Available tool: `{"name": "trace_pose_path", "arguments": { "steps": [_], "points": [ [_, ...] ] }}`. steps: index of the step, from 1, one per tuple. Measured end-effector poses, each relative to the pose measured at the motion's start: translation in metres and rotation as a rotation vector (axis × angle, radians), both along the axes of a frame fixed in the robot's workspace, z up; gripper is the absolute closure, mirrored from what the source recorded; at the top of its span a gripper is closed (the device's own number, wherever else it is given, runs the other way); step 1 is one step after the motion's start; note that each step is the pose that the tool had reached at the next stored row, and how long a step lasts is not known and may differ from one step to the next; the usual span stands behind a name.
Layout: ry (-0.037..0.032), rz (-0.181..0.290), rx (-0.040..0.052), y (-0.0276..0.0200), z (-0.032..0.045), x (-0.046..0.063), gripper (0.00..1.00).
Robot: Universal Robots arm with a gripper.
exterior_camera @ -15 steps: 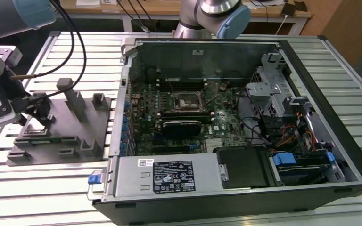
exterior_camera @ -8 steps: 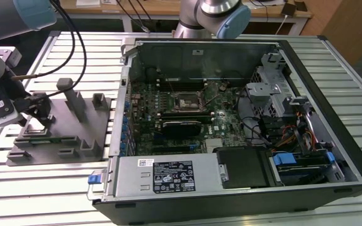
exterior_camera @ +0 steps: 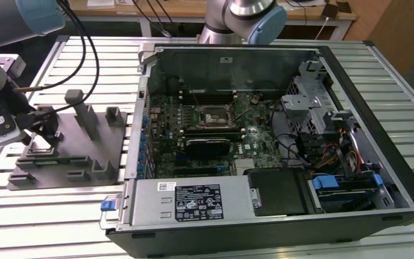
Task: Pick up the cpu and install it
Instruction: 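Pick up the cpu and move it towards the insertion slot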
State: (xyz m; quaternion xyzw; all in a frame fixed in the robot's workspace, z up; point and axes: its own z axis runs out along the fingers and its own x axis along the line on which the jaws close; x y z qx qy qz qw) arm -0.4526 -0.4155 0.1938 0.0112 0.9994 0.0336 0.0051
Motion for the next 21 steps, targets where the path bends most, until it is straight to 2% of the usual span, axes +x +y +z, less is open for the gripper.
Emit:
{"name": "trace_pose_path", "arguments": {
  "steps": [9,17,21],
  "points": [
    [0.0002,0.000,-0.0001,0.0000,-0.0055,0.0000,0.41],
    [0.0001,0.000,0.0001,0.0000,-0.0074,0.0000,0.41],
    [0.0001,0.001,0.0086,0.0000,-0.0080,0.0000,0.41]
  ]
}}
